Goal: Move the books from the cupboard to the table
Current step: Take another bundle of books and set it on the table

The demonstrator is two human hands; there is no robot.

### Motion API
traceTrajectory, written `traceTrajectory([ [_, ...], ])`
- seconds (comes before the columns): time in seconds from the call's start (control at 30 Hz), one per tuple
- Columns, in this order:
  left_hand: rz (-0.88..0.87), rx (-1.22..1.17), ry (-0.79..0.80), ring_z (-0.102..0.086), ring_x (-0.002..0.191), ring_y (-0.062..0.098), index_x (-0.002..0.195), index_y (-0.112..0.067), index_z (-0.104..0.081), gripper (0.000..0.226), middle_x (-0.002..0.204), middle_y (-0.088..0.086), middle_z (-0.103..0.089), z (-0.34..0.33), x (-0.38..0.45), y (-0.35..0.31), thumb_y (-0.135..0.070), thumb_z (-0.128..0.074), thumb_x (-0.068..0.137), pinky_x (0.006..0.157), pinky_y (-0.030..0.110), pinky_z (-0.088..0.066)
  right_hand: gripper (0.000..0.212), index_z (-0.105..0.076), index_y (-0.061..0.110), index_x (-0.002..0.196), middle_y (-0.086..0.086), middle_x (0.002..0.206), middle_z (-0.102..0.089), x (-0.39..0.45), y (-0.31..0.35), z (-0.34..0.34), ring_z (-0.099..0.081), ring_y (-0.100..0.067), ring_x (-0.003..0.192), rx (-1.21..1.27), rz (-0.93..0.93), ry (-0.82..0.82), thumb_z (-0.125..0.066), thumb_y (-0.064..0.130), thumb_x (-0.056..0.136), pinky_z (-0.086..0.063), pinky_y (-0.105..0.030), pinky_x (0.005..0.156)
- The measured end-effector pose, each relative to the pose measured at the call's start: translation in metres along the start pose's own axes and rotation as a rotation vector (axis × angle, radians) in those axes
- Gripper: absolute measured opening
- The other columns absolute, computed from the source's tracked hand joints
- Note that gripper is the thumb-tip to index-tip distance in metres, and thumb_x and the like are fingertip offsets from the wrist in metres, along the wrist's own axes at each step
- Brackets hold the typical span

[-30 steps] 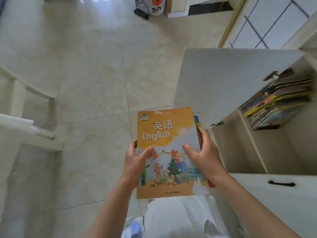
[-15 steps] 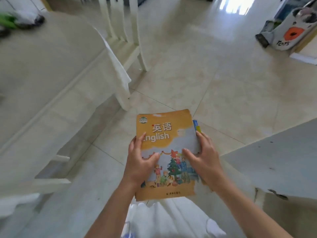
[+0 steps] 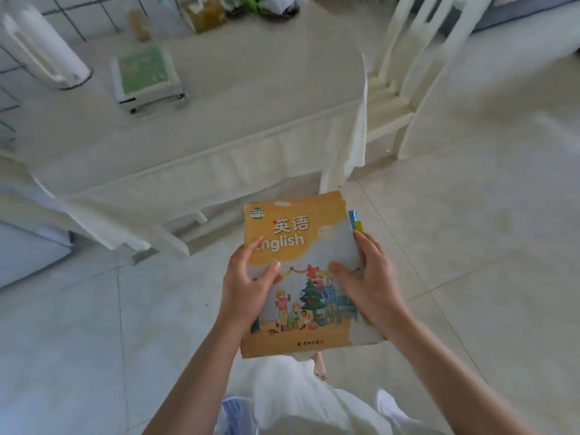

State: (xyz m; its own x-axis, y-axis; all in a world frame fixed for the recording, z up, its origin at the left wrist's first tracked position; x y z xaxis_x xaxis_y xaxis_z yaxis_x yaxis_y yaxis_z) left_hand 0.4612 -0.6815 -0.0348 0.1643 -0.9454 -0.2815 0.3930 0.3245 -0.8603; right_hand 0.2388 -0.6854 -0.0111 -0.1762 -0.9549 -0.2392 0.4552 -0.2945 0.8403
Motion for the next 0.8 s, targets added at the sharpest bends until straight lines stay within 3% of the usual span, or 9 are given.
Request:
traceTrajectory([
  [0.1, 0.059, -0.048, -0.060, -0.058, 0.118, 0.021, 0.125, -0.059, -0.044, 0.056, 0.140, -0.014, -0.046, 0.017, 0.016, 0.012, -0.063, -0.061, 0.071, 0.089, 0.049, -0.055, 0.059, -0.046, 0.021, 0.135, 0.016, 0.119, -0.045, 0.025, 0.019, -0.020, -0.056, -0.010, 0.102, 0.001, 0.044, 0.073, -0.071, 0.020, 0.081, -0.057, -0.020, 0.069],
  [0.23, 0.073, -0.065, -0.142, -0.057, 0.120, 0.019, 0.126, -0.058, -0.042, 0.060, 0.141, -0.014, -0.046, 0.039, 0.044, 0.017, -0.068, -0.059, 0.070, 0.090, 0.049, -0.055, 0.058, -0.049, 0.021, 0.132, 0.017, 0.111, -0.048, 0.061, 0.046, -0.048, -0.057, -0.011, 0.101, -0.035, 0.102, 0.127, -0.072, 0.021, 0.079, -0.056, -0.024, 0.075],
  [0.37, 0.075, -0.086, -0.170, -0.057, 0.119, 0.017, 0.126, -0.058, -0.043, 0.060, 0.140, -0.015, -0.047, 0.065, 0.098, 0.016, -0.067, -0.062, 0.070, 0.090, 0.048, -0.055, 0.060, -0.048, 0.020, 0.134, 0.016, 0.112, -0.049, 0.108, 0.077, -0.078, -0.056, -0.010, 0.100, -0.055, 0.144, 0.123, -0.072, 0.020, 0.079, -0.048, -0.012, 0.072],
  [0.47, 0.055, -0.098, -0.169, -0.057, 0.119, 0.015, 0.127, -0.057, -0.044, 0.059, 0.137, -0.018, -0.049, 0.087, 0.141, 0.009, -0.062, -0.063, 0.071, 0.090, 0.048, -0.055, 0.061, -0.047, 0.020, 0.135, 0.017, 0.111, -0.048, 0.142, 0.104, -0.097, -0.055, -0.010, 0.101, -0.051, 0.161, 0.122, -0.073, 0.021, 0.079, -0.053, -0.024, 0.082],
  [0.6, 0.041, -0.096, -0.160, -0.058, 0.116, 0.013, 0.125, -0.056, -0.045, 0.055, 0.134, -0.017, -0.051, 0.115, 0.199, -0.002, -0.057, -0.063, 0.074, 0.089, 0.047, -0.056, 0.060, -0.048, 0.021, 0.134, 0.014, 0.113, -0.051, 0.190, 0.137, -0.123, -0.055, -0.009, 0.101, -0.059, 0.166, 0.108, -0.073, 0.022, 0.079, -0.046, -0.016, 0.077],
  [0.7, 0.028, -0.099, -0.162, -0.059, 0.116, 0.015, 0.125, -0.055, -0.045, 0.053, 0.134, -0.016, -0.052, 0.131, 0.240, -0.010, -0.055, -0.064, 0.075, 0.088, 0.047, -0.056, 0.057, -0.050, 0.023, 0.131, 0.017, 0.109, -0.052, 0.223, 0.157, -0.139, -0.057, -0.009, 0.099, -0.053, 0.175, 0.113, -0.073, 0.024, 0.079, -0.052, -0.024, 0.079],
  [0.8, 0.052, -0.121, -0.160, -0.062, 0.113, 0.018, 0.125, -0.056, -0.045, 0.055, 0.134, -0.014, -0.053, 0.141, 0.274, -0.014, -0.056, -0.065, 0.074, 0.084, 0.046, -0.058, 0.056, -0.051, 0.021, 0.130, 0.028, 0.098, -0.048, 0.257, 0.175, -0.149, -0.054, 0.001, 0.089, -0.078, 0.187, 0.116, -0.073, 0.023, 0.078, -0.045, -0.010, 0.070],
])
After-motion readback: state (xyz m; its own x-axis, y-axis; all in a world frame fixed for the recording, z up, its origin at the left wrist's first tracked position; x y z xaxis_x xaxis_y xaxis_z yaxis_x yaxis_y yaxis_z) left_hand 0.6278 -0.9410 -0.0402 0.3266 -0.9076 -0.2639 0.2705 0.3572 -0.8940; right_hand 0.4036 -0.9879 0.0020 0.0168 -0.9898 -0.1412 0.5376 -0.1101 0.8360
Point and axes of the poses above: each hand's wrist, its own x-axis towards the middle knuckle, its own z-axis out of the back of the hand, y = z × x, the point moved 6 cm from there along x, towards the middle knuckle
